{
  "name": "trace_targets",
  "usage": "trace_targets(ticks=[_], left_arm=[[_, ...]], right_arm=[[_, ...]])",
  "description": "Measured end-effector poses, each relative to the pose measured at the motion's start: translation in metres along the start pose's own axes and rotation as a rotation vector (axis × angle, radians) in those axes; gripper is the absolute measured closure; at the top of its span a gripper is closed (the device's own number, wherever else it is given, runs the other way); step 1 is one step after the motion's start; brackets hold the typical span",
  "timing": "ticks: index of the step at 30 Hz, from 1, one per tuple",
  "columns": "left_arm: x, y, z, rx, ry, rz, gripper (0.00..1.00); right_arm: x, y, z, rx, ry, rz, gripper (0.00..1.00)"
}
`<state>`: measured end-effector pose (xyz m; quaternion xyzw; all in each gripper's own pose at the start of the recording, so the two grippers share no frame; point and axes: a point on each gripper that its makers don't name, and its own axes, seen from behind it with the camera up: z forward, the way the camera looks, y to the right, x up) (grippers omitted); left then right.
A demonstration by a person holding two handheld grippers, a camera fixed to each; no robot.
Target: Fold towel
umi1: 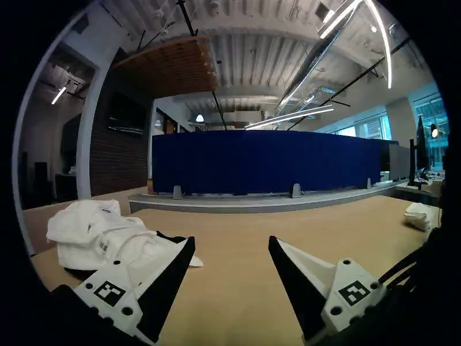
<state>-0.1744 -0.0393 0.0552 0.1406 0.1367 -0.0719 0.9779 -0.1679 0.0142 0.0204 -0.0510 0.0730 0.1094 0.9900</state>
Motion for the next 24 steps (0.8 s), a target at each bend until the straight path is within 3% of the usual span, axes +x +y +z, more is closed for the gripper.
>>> trace_targets(ticks=[15,24], left_arm=[[0.001,0.000,0.000,0.000,0.000,0.000,0.06],[0.001,0.000,0.000,0.000,0.000,0.000,0.06]], right_arm=[[-0.013,-0.017,0.004,0.029,0.005,-0.107,0.00],[-0.016,-0.019,0.005,0.021,0.010,-0.139,0.00]])
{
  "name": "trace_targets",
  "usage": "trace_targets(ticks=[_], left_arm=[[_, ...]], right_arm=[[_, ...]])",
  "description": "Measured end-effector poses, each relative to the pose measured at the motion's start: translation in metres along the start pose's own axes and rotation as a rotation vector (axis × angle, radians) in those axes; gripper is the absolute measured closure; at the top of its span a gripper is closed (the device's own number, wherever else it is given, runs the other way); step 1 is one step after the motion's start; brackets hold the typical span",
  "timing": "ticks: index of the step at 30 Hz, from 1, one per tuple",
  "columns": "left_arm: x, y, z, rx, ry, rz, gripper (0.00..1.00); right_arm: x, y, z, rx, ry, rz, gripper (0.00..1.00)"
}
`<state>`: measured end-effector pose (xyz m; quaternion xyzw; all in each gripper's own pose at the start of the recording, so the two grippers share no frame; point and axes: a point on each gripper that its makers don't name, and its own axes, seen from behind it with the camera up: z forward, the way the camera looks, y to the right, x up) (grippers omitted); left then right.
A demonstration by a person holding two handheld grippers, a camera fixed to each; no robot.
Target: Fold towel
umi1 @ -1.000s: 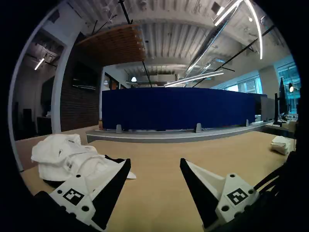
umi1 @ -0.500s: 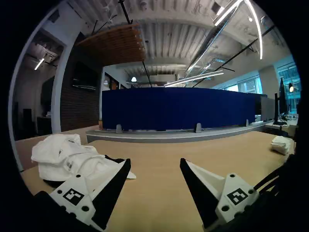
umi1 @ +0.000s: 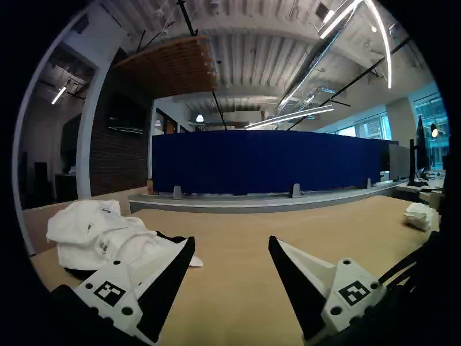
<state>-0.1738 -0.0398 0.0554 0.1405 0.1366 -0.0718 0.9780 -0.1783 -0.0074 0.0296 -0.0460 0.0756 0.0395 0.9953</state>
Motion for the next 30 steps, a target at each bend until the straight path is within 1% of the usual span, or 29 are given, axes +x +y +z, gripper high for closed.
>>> trace_targets(ticks=[3,9,30], left_arm=[[-0.0001,0.0001,-0.0003,0.000,0.000,0.000,0.06],[0.0000,-0.0002,-0.0007,0.000,0.000,0.000,0.05],[-0.0002,-0.0001,-0.0001,0.000,0.000,0.000,0.05]], right_arm=[[-0.0025,-0.0025,-0.0005,0.002,-0.002,-0.013,0.00],[-0.0012,0.0016,-0.0008,-0.017,-0.002,-0.014,0.00],[0.0003,0.0011,-0.0040,-0.017,-0.003,-0.015,0.00]])
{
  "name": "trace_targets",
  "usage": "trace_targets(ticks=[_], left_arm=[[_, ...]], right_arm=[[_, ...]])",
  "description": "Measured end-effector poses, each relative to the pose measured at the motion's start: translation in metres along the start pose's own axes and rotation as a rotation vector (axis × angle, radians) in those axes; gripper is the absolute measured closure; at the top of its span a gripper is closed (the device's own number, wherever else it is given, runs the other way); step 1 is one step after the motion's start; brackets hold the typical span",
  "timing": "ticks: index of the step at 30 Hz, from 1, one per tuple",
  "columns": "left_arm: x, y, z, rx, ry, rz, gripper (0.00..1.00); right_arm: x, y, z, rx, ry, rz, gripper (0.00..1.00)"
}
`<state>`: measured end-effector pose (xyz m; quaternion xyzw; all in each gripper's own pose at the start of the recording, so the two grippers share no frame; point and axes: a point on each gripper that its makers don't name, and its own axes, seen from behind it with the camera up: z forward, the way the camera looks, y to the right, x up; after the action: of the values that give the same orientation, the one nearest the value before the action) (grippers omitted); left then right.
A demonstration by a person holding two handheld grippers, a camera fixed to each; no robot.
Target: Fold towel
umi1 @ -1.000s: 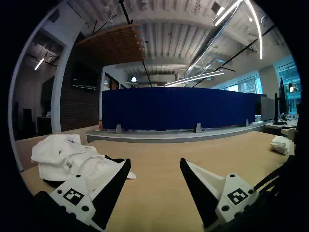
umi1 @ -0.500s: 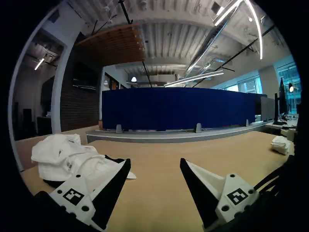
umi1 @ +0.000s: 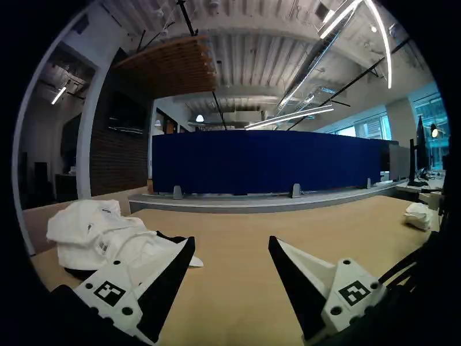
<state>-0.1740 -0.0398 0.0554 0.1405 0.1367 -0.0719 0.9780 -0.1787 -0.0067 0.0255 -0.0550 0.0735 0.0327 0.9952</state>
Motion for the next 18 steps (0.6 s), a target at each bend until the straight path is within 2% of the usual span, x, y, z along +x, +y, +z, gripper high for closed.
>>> trace_targets(ticks=[18], left_arm=[[0.0001,-0.0003,0.0013,0.000,-0.001,-0.001,0.05]], right_arm=[[-0.0011,0.0012,-0.0058,0.001,0.000,0.000,0.00]])
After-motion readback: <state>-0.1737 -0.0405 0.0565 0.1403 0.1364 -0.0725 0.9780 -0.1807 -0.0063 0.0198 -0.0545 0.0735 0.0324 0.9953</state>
